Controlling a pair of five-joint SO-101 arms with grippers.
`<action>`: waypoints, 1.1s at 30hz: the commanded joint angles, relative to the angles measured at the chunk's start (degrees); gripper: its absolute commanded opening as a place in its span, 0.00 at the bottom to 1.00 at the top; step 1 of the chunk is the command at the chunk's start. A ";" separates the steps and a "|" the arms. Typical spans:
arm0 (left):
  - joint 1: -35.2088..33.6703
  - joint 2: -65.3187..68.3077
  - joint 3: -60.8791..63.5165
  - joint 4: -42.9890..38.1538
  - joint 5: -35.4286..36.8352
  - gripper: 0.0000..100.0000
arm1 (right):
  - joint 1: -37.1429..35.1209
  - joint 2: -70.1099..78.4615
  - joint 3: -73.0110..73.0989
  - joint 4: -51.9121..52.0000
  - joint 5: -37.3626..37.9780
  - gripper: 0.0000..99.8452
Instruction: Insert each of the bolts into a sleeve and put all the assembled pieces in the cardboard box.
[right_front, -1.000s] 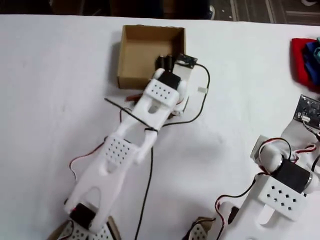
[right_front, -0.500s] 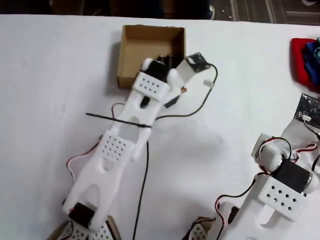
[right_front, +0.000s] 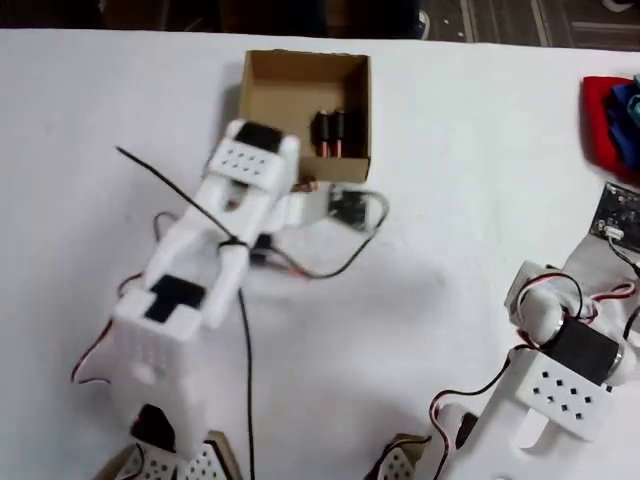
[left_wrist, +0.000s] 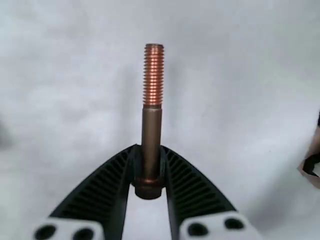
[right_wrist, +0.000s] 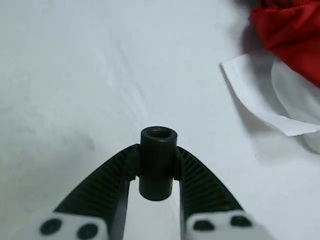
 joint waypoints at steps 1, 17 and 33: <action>-4.04 -5.19 3.47 -1.67 -1.93 0.02 | -2.77 -1.45 -0.26 -0.75 -0.09 0.02; -8.53 -1.93 3.30 -10.37 14.51 0.09 | -5.49 -1.71 -0.26 -0.84 -0.09 0.02; -6.33 -12.48 10.77 -2.29 113.05 0.09 | -5.49 -1.80 -0.44 -0.92 -0.09 0.02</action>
